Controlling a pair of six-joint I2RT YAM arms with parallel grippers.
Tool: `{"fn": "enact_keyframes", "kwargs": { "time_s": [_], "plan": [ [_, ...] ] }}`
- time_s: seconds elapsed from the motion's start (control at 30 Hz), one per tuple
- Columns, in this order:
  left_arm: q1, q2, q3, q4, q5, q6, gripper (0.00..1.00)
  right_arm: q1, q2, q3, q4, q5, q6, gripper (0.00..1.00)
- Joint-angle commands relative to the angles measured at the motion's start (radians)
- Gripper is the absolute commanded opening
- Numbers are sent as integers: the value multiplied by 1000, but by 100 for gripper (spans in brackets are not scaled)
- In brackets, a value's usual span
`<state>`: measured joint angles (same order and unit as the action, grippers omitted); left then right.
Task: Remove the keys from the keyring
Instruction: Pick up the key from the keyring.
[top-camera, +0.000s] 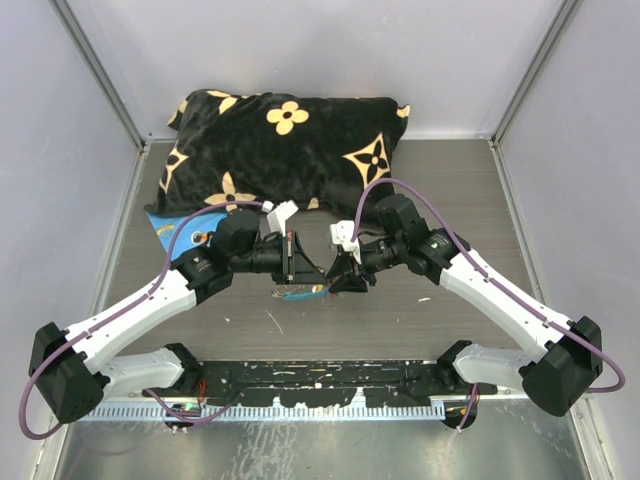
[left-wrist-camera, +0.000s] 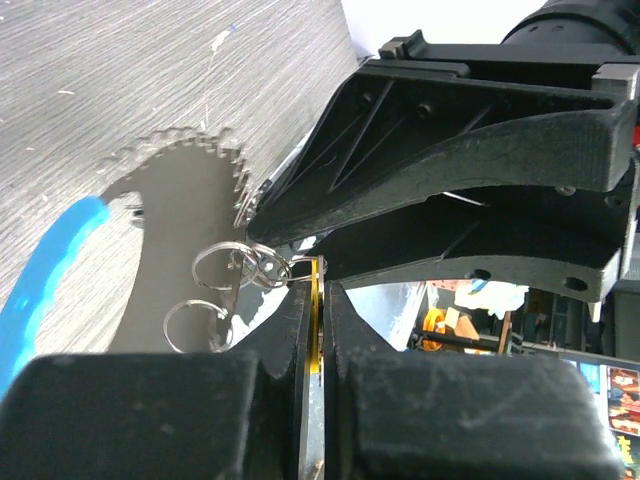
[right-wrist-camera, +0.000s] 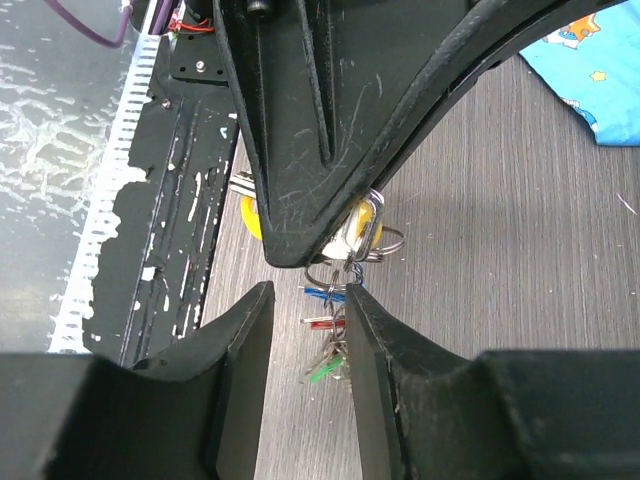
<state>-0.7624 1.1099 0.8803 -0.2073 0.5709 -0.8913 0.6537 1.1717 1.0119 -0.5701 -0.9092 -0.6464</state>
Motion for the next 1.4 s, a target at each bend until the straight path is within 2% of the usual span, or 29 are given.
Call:
{"fn": "enact_keyframes", "kwargs": {
  "time_s": [0.0, 0.17, 0.67, 1.03, 1.37],
  "plan": [
    [15, -23, 24, 163, 55, -74, 0, 9, -26, -5, 74, -35, 51, 40],
    [38, -26, -9, 257, 85, -158, 0, 8, -30, -12, 115, 21, 90, 42],
    [59, -20, -12, 304, 128, -218, 0, -5, -66, 14, 143, 108, 104, 43],
    [66, -18, 1, 332, 191, -227, 0, -22, -101, 103, -16, 7, -61, 40],
    [67, -7, 9, 367, 227, -239, 0, -20, -91, 94, 15, -1, -77, 37]
  ]
}}
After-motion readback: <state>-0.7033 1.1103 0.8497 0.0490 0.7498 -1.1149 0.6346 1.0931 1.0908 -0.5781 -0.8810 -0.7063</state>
